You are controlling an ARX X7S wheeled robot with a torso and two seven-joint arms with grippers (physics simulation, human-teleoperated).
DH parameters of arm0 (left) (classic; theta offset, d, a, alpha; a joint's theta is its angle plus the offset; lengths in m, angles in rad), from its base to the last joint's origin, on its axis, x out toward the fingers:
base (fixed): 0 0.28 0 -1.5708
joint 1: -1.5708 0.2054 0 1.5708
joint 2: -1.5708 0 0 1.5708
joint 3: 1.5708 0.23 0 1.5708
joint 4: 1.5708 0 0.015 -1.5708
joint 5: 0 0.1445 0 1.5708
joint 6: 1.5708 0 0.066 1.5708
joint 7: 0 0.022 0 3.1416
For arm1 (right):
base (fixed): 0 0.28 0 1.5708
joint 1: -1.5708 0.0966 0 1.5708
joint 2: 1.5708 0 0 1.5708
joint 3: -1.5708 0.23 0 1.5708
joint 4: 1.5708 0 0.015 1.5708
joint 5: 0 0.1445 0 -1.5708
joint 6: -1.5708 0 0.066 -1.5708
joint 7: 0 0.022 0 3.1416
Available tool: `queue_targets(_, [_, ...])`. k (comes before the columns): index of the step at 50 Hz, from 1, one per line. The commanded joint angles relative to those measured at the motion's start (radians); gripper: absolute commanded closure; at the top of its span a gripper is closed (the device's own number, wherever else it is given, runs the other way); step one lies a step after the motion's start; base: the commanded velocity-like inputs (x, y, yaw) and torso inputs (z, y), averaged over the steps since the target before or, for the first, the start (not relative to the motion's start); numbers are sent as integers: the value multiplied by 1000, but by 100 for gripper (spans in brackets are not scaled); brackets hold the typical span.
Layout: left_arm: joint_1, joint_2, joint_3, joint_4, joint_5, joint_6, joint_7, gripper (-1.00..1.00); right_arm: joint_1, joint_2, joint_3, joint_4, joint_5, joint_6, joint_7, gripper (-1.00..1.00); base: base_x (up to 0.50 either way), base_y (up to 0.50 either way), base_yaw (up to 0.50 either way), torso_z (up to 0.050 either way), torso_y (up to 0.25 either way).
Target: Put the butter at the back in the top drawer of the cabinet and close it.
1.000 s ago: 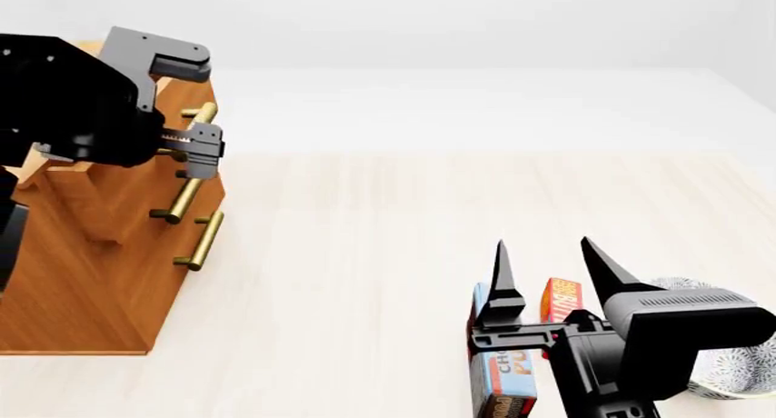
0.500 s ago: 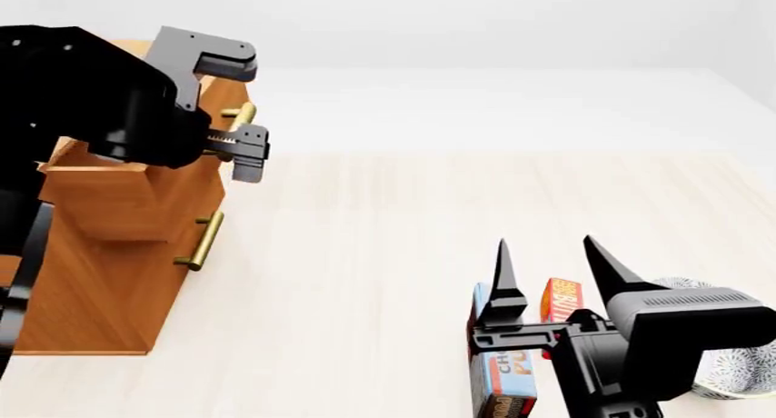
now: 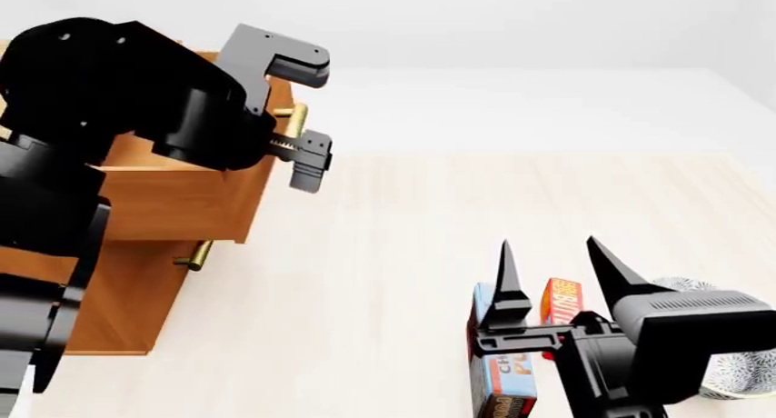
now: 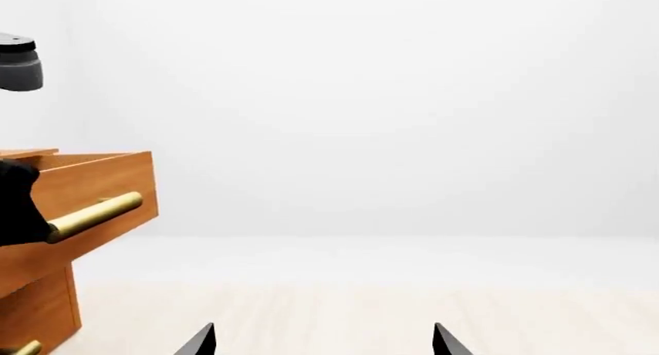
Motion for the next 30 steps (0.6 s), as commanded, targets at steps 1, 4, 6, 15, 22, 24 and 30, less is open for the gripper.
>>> queue_targets(1, [1,68,-35,37,-77,-15,-84,-100,-20,7,11,10,5,-28,-10,-100,0,0,0,0,0])
queue_targets(4, [-1,83,-52,42,-104,-16,-109,-100,-26,9,14,10,8,-33,-11,-100,0,0,0,0,0])
queue_targets(6, [-1,90,-65,48,-127,-18,-130,-100,-29,10,14,12,7,-37,-12,-100,0,0,0,0,0])
queue_targets(15, [-5,116,-117,65,-229,-22,-226,-100,-38,13,13,17,8,-50,-15,-100,0,0,0,0,0])
queue_targets(22, [-12,122,-124,60,-267,-17,-257,-100,-42,15,12,17,9,-54,-13,-100,0,0,0,0,1])
queue_targets(24, [-11,121,-124,65,-277,-16,-266,-100,-43,15,12,16,9,-55,-13,-100,0,0,0,0,0])
queue_targets(30, [-3,116,-121,69,-295,-7,-276,-100,-46,16,11,14,11,-58,-11,-100,0,0,0,0,2])
